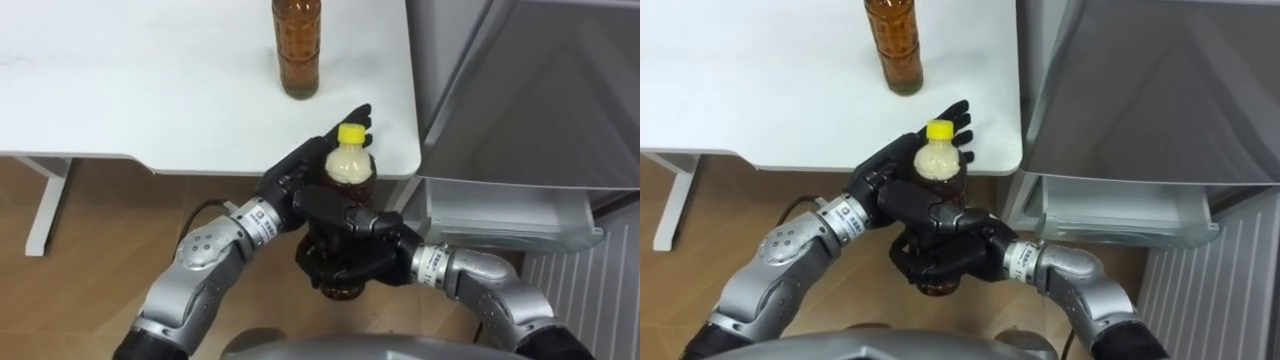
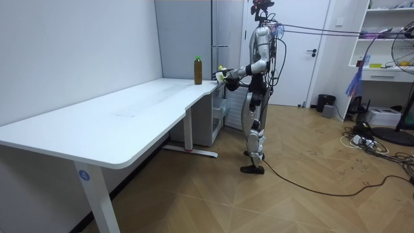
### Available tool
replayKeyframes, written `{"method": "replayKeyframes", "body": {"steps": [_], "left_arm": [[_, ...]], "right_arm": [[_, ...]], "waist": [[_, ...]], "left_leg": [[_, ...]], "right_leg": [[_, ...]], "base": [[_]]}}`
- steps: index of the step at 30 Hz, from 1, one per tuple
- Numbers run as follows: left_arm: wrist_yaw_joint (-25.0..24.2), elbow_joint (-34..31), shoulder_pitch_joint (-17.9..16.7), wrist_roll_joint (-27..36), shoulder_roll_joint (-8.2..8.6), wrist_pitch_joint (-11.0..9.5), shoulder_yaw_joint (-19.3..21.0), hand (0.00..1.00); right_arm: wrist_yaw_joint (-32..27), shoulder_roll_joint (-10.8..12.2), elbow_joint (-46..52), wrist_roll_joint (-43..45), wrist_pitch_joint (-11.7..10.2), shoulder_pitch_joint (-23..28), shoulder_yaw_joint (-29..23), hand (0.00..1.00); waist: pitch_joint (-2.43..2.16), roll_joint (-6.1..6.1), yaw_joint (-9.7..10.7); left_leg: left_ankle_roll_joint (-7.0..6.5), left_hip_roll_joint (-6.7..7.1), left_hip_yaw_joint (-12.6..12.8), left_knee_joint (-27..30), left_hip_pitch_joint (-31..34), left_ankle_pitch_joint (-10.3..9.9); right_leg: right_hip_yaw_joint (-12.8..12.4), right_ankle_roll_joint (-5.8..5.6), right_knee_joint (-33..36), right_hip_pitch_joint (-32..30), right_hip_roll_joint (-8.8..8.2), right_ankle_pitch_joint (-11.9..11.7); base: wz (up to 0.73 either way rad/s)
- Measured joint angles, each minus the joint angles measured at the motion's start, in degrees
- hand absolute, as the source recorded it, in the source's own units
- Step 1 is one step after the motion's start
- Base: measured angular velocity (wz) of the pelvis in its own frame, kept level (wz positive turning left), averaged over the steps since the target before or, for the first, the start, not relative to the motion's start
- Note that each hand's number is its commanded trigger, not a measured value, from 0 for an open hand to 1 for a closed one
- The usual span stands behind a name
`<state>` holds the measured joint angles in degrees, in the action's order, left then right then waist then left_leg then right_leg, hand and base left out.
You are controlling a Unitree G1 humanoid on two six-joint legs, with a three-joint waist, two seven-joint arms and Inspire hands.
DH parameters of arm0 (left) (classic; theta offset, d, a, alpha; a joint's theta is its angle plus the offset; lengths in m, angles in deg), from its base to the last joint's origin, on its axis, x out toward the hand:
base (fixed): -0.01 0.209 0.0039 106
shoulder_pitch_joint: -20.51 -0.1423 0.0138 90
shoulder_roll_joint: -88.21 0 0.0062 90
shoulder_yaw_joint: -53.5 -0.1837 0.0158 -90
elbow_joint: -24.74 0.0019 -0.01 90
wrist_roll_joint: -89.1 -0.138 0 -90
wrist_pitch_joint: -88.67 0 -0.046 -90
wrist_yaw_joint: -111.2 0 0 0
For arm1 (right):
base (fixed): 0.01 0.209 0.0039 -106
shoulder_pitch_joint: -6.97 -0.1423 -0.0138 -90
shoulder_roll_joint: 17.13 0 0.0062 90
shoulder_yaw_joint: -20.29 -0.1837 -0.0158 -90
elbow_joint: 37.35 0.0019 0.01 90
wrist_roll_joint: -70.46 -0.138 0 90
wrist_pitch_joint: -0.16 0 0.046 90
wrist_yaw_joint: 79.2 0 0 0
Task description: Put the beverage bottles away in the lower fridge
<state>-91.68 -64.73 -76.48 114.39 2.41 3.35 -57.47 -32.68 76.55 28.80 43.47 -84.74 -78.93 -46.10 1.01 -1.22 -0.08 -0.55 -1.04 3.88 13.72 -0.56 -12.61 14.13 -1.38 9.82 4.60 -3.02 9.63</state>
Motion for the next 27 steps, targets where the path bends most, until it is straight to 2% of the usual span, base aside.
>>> {"method": "replayKeyframes", "body": {"steps": [10,13,16,19,24,27], "left_arm": [[-0.07,-3.12,2.12,0.07,-0.03,-0.17,0.78,0.00],[-0.22,-7.79,2.23,0.14,-0.05,-0.17,2.66,0.00],[-0.61,-13.37,2.27,1.09,0.01,-1.46,3.35,0.00],[-1.46,-15.41,2.41,2.19,0.09,-2.20,3.81,0.00],[-2.67,-19.61,2.89,3.53,1.45,-2.41,3.28,0.00],[-2.67,-20.32,3.64,4.21,1.73,-2.46,3.08,0.00]], "right_arm": [[1.71,-0.14,0.01,-2.96,-0.06,0.00,-0.15,1.00],[2.37,0.03,0.02,-2.79,-0.07,0.05,-0.29,1.00],[3.11,0.10,0.02,-1.58,-0.03,0.57,-0.24,1.00],[3.91,0.19,0.02,-1.41,0.62,1.39,-0.18,1.00],[3.95,0.20,0.02,2.68,2.54,1.77,-0.12,1.00],[3.95,0.12,0.02,3.14,2.54,1.76,-0.14,1.00]], "waist": [[-0.13,-0.28,-0.11],[-0.15,-0.26,-0.02],[-0.18,-0.21,-0.08],[-0.27,-0.06,-0.02],[-0.33,0.10,-0.08],[-0.32,0.26,-0.14]], "left_leg": [[0.00,-0.03,0.00,0.10,0.04,0.00],[0.00,-0.04,0.06,0.14,0.38,0.00],[0.00,0.00,0.01,0.08,0.45,0.00],[-0.01,0.04,0.01,0.08,0.39,0.00],[-0.01,0.09,0.01,0.06,0.18,0.00],[-0.01,-0.02,0.64,-0.02,0.22,0.00]], "right_leg": [[-0.19,0.00,0.00,0.10,0.00,0.00],[-0.19,0.00,0.02,-0.29,0.00,0.00],[-0.15,0.00,0.10,-0.46,-0.06,0.00],[-0.20,0.00,0.18,-0.49,-0.08,0.00],[-1.15,0.00,0.18,-0.45,-0.07,0.00],[-1.47,0.00,0.18,-0.50,-0.04,0.00]], "base": [[0.00],[0.00],[0.00],[0.00],[-0.03],[-0.07]]}}
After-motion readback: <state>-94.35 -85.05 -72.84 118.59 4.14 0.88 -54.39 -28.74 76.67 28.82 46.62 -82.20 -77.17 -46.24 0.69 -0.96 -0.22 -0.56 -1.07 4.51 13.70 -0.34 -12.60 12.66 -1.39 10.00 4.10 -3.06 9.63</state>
